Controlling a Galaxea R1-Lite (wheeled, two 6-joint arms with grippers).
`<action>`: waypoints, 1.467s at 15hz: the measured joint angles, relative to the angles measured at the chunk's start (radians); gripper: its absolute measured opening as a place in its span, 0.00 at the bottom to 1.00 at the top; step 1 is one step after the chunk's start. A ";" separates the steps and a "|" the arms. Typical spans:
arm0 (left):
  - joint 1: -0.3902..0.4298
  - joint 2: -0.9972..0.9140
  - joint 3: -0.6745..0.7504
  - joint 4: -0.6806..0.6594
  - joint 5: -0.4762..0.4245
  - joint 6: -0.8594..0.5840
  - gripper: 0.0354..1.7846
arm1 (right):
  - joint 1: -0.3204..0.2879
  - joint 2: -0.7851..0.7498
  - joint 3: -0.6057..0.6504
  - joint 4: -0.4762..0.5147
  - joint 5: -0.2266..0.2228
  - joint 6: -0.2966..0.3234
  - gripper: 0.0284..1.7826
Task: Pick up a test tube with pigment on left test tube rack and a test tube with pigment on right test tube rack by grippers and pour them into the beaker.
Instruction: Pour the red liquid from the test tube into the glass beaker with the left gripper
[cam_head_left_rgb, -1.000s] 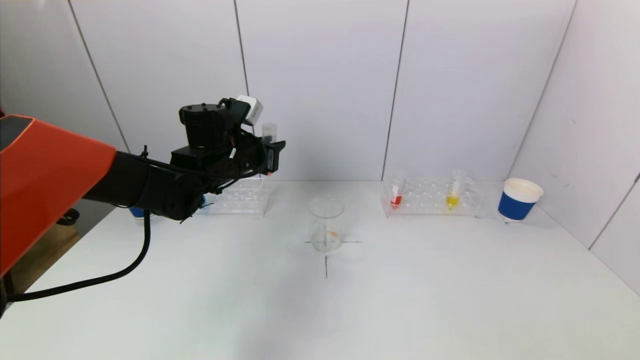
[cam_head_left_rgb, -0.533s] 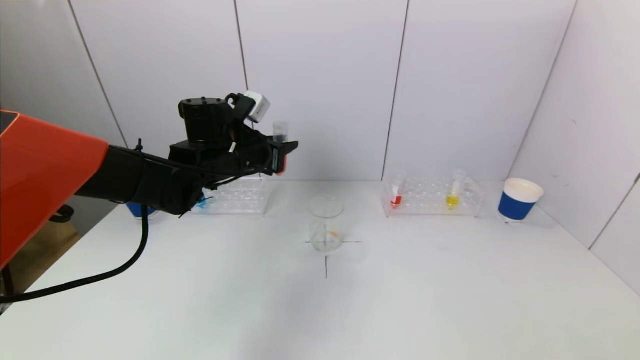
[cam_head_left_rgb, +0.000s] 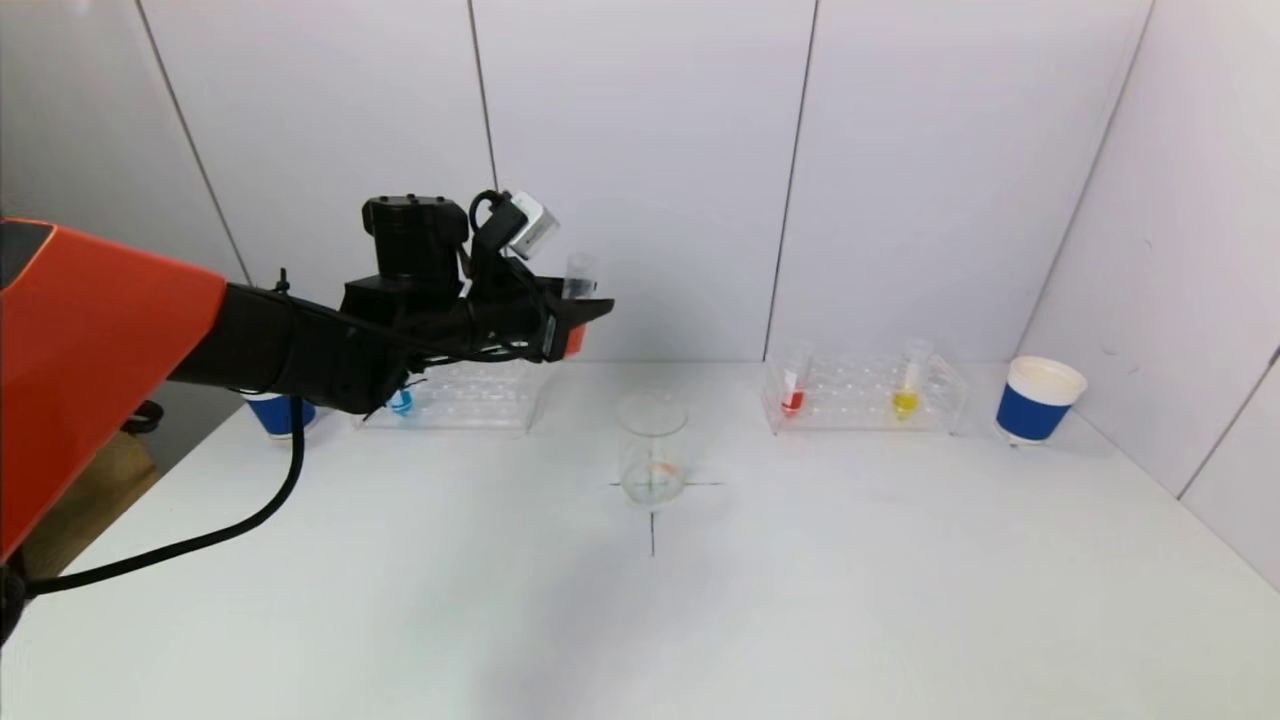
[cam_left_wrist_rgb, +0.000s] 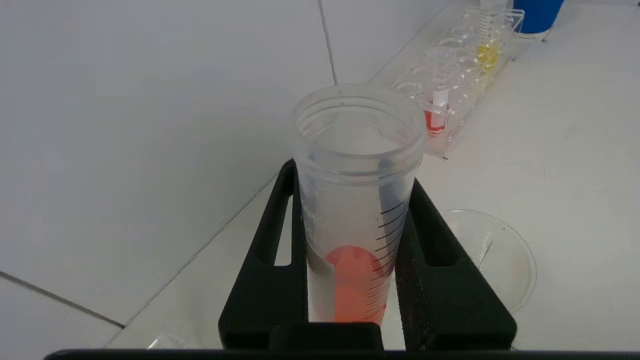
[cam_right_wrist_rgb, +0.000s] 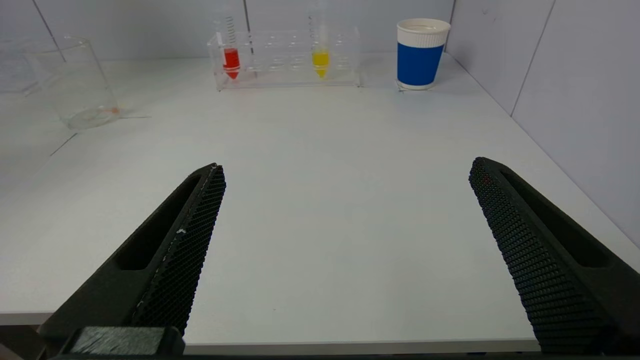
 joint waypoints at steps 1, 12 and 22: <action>0.003 0.013 -0.013 0.002 -0.017 0.032 0.26 | 0.000 0.000 0.000 0.000 0.000 0.000 1.00; 0.055 0.200 -0.267 0.146 -0.267 0.374 0.26 | 0.000 0.000 0.000 0.000 0.000 0.000 1.00; 0.044 0.296 -0.433 0.333 -0.296 0.764 0.26 | 0.000 0.000 0.000 0.000 0.000 0.000 1.00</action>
